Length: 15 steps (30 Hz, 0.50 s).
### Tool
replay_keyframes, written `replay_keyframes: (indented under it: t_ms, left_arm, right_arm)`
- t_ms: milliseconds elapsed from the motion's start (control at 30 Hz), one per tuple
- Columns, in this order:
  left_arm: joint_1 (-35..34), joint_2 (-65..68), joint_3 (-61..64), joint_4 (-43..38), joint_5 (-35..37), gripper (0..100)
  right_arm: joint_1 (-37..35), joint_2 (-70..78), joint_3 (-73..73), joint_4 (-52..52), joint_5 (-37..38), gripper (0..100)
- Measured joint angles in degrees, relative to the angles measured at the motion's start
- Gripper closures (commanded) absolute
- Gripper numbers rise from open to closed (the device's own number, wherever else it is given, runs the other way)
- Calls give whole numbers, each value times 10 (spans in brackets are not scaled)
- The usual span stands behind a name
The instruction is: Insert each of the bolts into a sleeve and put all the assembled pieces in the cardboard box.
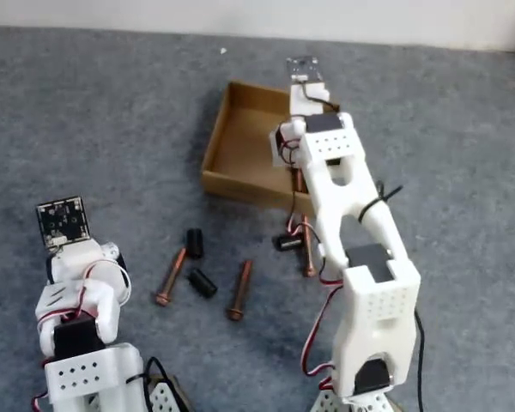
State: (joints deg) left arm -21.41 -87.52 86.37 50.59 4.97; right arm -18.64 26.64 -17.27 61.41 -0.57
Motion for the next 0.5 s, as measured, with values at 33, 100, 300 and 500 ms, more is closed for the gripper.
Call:
replay_keyframes:
  t_ms: [33,100,300,500]
  left_arm:
    - [0,0,0,0,0,980]
    - [-4,0,0,0,0,980]
    - [-46,0,0,0,26,980]
    - [-89,0,0,-6,66,980]
  right_arm:
    - [-1,-6,-8,18,0,854]
    - [-1,-22,-23,60,0,854]
    - [-34,-84,-40,177,-2,854]
    - [-122,-117,-40,237,-5,854]
